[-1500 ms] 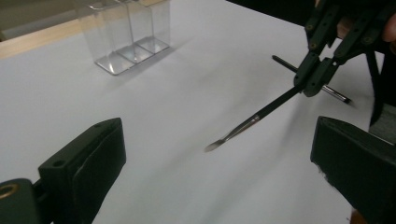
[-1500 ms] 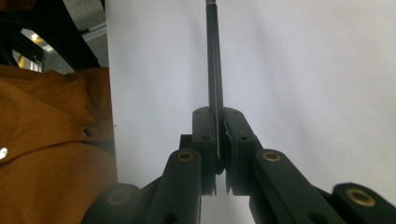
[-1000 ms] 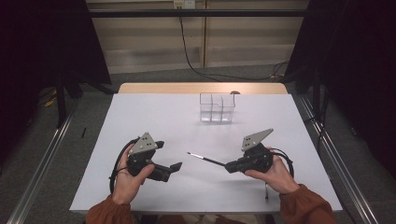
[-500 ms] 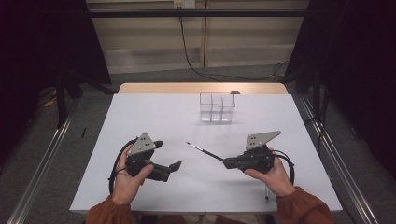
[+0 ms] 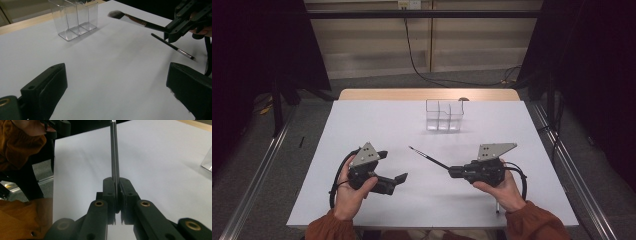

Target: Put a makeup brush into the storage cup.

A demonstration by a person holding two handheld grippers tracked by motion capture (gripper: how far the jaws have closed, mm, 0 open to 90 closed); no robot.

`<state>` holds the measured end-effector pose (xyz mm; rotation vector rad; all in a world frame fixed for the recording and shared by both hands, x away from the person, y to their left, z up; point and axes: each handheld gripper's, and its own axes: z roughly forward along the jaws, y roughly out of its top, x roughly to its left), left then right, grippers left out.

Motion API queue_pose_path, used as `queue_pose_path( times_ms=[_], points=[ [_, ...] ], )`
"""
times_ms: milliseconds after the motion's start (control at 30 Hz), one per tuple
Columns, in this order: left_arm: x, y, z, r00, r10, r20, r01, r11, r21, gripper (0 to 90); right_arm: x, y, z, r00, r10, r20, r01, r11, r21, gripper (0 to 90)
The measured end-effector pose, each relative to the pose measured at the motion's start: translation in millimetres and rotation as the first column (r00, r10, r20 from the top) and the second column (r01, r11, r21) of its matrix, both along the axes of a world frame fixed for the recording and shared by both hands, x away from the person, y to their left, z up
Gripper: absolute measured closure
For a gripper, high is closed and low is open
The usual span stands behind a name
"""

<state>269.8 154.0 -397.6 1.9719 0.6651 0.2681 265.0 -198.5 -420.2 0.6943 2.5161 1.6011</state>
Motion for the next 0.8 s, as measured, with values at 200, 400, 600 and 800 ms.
queue_pose_path(
  times_ms=[200,400,600,800],
  points=[
    [-1.2,-1.5,2.1,1.0,-0.006,-0.003,0.006,0.9992,-0.038,3.3,-1.3,1.4,0.5,0.9994,-0.008,0.033,0.007,0.9988,0.049,84.1],
    [-1.2,-6.8,3.9,0.9996,-0.025,-0.012,0.024,0.9959,-0.087,3.3,-2.2,1.5,1.8,0.9982,-0.008,0.059,0.002,0.9955,0.095,84.1],
    [1.1,-18.6,6.2,0.9993,-0.037,0.006,0.038,0.9955,-0.087,3.1,-3.6,0.5,5.6,0.9971,-0.007,0.075,-0.002,0.9932,0.116,84.1],
    [4.1,-32.0,5.3,0.9984,-0.056,0.003,0.056,0.9945,-0.088,3.3,-4.2,1.8,5.6,0.9961,0.0,0.088,-0.01,0.9927,0.12,84.1]
  ],
)
